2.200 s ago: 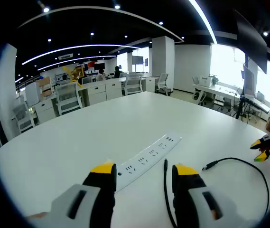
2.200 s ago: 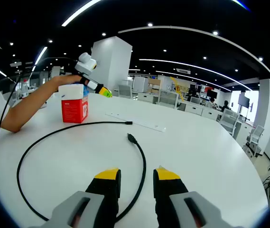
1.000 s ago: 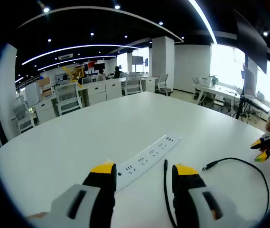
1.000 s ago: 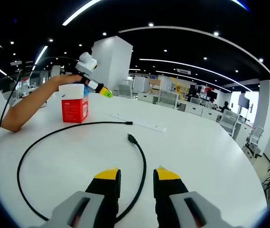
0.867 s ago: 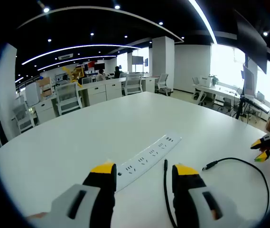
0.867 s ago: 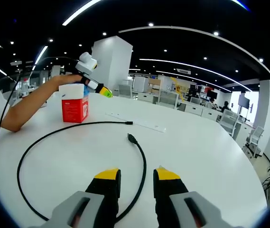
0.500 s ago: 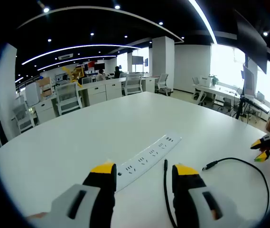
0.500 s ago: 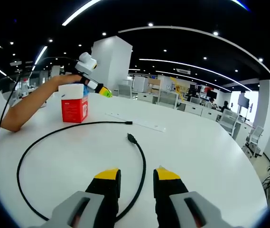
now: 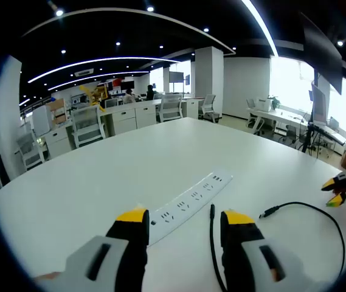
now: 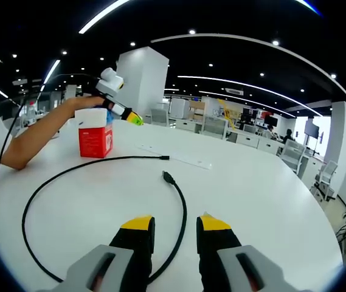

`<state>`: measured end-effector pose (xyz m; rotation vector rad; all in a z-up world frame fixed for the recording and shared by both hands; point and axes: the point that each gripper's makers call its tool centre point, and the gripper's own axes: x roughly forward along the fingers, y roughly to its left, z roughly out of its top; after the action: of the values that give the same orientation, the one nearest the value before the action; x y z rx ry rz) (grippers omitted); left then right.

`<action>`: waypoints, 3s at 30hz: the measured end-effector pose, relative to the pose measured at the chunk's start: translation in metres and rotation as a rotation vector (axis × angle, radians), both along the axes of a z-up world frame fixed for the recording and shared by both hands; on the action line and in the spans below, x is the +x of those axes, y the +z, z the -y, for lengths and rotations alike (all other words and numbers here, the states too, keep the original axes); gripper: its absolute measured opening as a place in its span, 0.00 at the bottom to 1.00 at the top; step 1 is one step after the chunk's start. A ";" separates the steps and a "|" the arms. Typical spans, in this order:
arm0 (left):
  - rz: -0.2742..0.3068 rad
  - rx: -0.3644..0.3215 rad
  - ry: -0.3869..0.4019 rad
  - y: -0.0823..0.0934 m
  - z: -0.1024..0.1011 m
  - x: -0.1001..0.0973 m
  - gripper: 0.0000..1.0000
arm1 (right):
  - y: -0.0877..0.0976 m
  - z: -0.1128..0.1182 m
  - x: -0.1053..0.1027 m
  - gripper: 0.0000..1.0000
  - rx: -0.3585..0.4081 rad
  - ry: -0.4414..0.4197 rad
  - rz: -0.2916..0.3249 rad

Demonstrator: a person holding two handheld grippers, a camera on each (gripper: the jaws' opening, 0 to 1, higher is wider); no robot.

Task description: Find the data cable on the table. Grasp the USB connector end of the cable and insert it into the USB port on the table

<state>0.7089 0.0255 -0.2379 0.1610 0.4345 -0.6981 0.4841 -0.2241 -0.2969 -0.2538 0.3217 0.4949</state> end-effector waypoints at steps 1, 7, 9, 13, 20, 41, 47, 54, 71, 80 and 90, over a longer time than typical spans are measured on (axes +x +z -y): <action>0.000 0.000 0.000 0.000 0.000 0.000 0.47 | 0.000 0.000 0.000 0.30 0.000 0.000 0.000; 0.000 0.000 0.000 0.000 0.000 0.000 0.47 | -0.001 0.000 0.000 0.30 0.000 0.000 -0.002; 0.000 0.000 0.000 0.000 0.000 0.000 0.47 | -0.001 0.000 0.000 0.30 0.000 0.000 -0.001; 0.000 0.000 0.000 0.000 0.000 0.000 0.47 | 0.000 0.000 0.000 0.30 -0.001 0.000 0.000; 0.001 -0.001 0.000 0.000 0.000 -0.001 0.47 | -0.003 0.002 0.000 0.31 -0.003 -0.004 -0.013; 0.000 0.000 0.000 0.000 0.000 -0.002 0.47 | -0.003 0.002 0.000 0.31 -0.011 -0.005 -0.013; 0.000 0.000 0.000 0.000 0.000 0.000 0.47 | -0.004 0.002 0.000 0.31 -0.016 -0.004 -0.016; 0.000 0.000 0.000 0.000 0.000 0.000 0.47 | -0.005 0.000 0.001 0.31 -0.013 0.000 -0.019; -0.001 -0.001 -0.001 0.000 0.000 -0.001 0.47 | -0.009 -0.004 0.016 0.30 -0.016 0.025 -0.050; -0.003 0.000 -0.001 0.000 0.000 -0.001 0.47 | -0.010 -0.007 0.032 0.30 -0.022 0.047 -0.066; -0.004 0.001 -0.001 -0.001 0.000 -0.001 0.47 | -0.010 -0.014 0.049 0.30 -0.004 0.087 -0.078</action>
<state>0.7080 0.0257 -0.2385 0.1606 0.4385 -0.6993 0.5328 -0.2100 -0.3070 -0.2536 0.3888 0.5910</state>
